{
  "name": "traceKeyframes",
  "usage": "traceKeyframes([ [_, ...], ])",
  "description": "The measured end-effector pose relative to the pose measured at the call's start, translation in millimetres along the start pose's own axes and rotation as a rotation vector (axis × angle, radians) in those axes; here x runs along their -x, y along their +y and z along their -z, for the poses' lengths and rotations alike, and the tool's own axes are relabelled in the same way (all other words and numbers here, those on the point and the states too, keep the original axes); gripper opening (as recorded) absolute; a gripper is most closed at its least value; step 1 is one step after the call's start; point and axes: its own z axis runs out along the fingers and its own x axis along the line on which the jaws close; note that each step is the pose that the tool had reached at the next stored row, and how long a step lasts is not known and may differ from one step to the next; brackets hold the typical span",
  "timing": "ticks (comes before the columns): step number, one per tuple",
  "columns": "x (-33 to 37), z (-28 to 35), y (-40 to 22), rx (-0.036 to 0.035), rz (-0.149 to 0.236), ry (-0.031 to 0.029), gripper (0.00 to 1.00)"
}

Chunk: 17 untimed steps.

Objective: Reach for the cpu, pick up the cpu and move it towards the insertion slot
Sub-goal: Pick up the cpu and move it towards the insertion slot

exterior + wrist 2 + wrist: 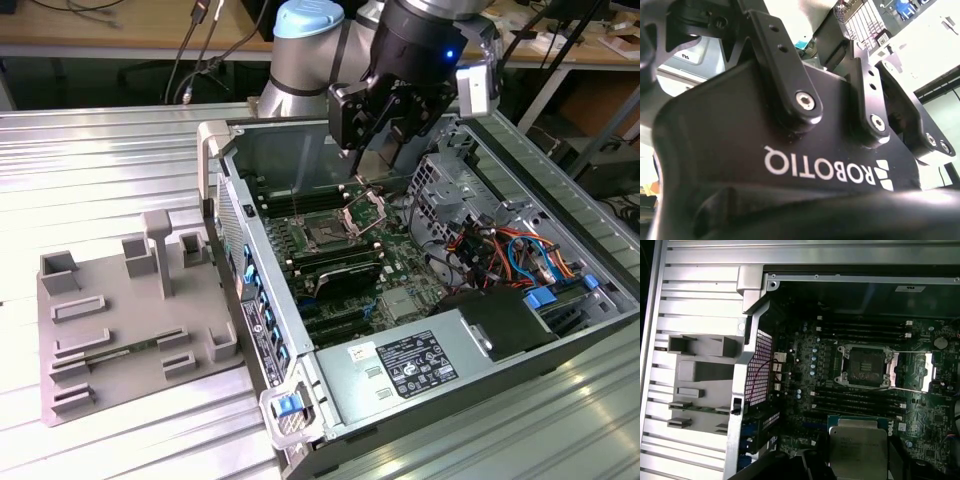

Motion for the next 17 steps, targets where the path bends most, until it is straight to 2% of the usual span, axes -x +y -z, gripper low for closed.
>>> traceKeyframes([
  [17,12.4,-0.2,-1.4,-0.0001,0.000,0.0000,0.55],
])
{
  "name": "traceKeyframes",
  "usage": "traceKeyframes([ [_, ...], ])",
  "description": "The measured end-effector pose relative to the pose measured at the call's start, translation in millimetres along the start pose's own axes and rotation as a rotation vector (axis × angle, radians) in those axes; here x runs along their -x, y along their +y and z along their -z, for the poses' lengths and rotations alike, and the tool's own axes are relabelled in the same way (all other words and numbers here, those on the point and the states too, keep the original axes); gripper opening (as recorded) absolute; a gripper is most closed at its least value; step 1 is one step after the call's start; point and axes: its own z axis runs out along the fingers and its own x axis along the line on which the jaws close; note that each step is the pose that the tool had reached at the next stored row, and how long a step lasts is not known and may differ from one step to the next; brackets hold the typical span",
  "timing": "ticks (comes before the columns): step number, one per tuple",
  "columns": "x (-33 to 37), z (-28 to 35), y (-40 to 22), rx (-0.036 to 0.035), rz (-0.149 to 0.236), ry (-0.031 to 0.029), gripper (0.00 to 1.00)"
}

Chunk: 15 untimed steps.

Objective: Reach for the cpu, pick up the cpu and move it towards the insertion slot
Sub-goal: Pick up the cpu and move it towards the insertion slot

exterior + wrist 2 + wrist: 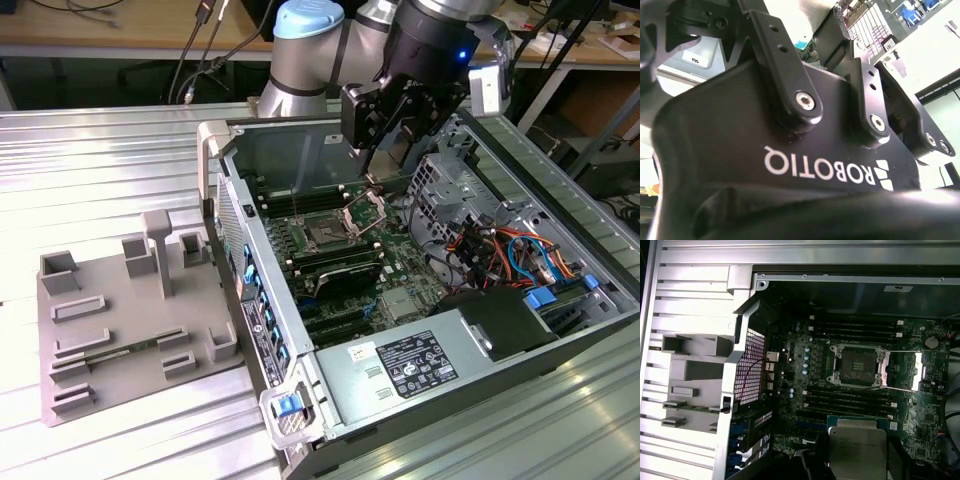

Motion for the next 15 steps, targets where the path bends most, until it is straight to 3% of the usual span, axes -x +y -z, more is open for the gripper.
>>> traceKeyframes([
  [15,9.9,-0.1,-1.1,0.0000,0.000,0.0000,0.55],
])
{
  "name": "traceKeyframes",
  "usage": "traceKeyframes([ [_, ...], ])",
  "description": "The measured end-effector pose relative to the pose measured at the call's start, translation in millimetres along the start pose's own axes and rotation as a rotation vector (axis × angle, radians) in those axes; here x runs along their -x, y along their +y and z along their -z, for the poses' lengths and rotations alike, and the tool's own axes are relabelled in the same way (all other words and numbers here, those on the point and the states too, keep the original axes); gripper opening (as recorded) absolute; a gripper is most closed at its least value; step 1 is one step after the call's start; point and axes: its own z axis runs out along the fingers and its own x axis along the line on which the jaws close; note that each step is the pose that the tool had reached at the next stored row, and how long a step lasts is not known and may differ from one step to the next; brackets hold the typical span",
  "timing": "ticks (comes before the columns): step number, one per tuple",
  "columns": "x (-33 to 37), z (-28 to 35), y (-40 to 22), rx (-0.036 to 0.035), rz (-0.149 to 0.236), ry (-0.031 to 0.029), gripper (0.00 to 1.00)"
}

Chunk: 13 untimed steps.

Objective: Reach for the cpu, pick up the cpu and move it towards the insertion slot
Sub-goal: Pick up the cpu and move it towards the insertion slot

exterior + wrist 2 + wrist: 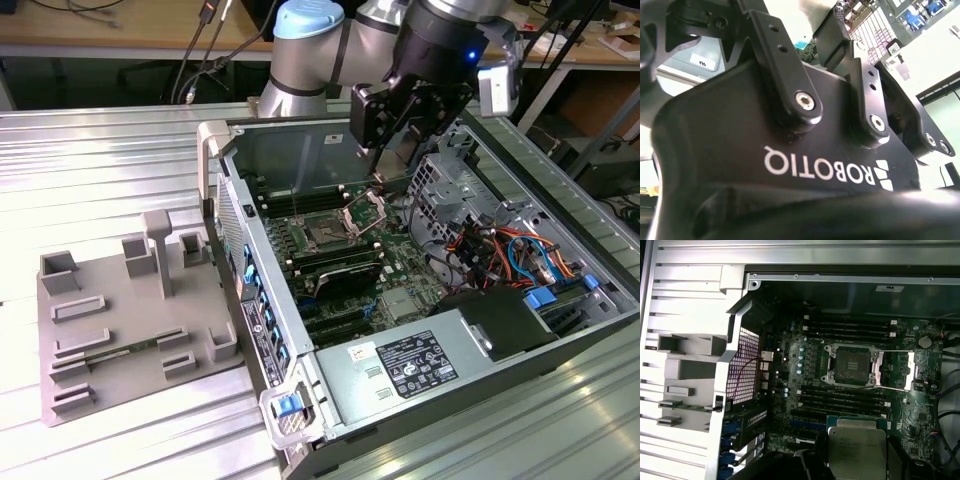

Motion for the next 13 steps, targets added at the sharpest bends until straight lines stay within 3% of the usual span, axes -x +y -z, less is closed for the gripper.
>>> traceKeyframes([
  [13,8.0,-0.1,-0.9,0.0000,0.000,0.0000,0.55],
])
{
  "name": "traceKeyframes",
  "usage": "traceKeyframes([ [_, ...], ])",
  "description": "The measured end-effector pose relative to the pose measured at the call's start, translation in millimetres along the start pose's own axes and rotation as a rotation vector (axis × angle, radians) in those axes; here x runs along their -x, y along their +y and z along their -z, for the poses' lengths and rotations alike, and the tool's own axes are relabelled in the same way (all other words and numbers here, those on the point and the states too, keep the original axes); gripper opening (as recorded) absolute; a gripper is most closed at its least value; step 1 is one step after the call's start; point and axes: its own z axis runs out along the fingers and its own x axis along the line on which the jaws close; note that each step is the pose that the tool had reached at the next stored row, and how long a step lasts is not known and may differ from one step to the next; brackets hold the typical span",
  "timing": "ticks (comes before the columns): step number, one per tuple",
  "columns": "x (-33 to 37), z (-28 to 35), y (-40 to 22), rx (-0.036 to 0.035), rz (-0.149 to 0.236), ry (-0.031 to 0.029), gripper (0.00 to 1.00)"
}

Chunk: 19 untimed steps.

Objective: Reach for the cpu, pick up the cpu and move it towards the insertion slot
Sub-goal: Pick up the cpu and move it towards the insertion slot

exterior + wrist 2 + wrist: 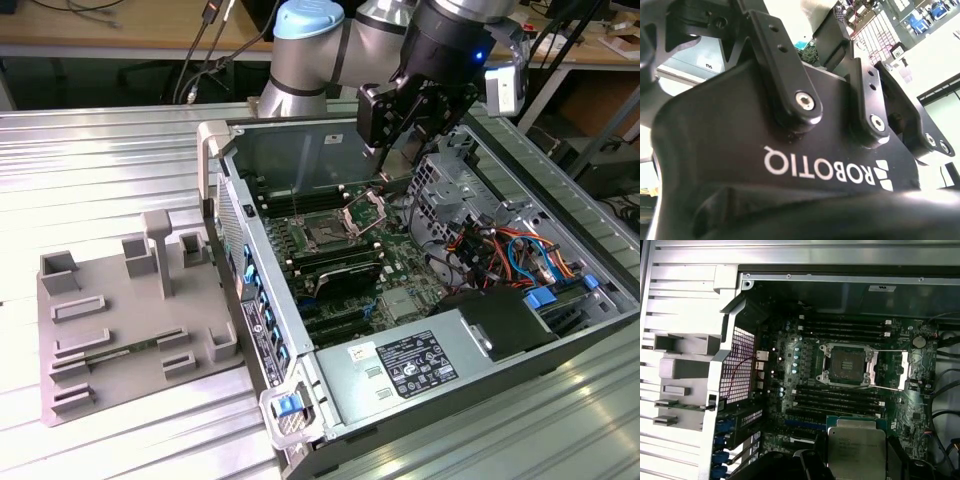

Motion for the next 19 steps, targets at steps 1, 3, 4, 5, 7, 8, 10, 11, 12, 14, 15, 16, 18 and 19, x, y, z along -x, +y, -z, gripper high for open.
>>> traceKeyframes([
  [1,0.5,0.0,-0.1,0.0000,0.000,0.0000,0.55],
  [3,1.6,0.0,-0.2,0.0000,0.000,0.0000,0.55],
  [4,2.3,-0.1,-0.3,0.0000,0.000,0.0000,0.55],
  [5,2.7,-0.1,-0.3,0.0000,0.000,0.0000,0.55],
  [7,4.3,-0.1,-0.5,0.0000,0.000,0.0000,0.55],
  [8,5.1,-0.1,-0.6,0.0001,0.000,0.0000,0.55],
  [10,6.8,-0.2,-0.8,0.0001,0.000,0.0000,0.55],
  [11,7.7,-0.2,-0.8,0.0000,0.000,0.0000,0.55],
  [12,9.2,-0.2,-1.0,0.0001,0.000,0.0000,0.55],
  [14,12.0,-0.6,-1.4,0.0001,0.000,-0.0001,0.55],
  [15,12.2,-0.7,-1.4,0.0001,0.000,0.0000,0.55],
  [16,12.4,-0.9,-1.4,0.0001,0.000,0.0000,0.55],
  [18,12.9,-1.2,-1.5,0.0000,0.000,0.0000,0.55],
  [19,13.2,-1.4,-1.5,0.0000,0.000,0.0000,0.55],
])
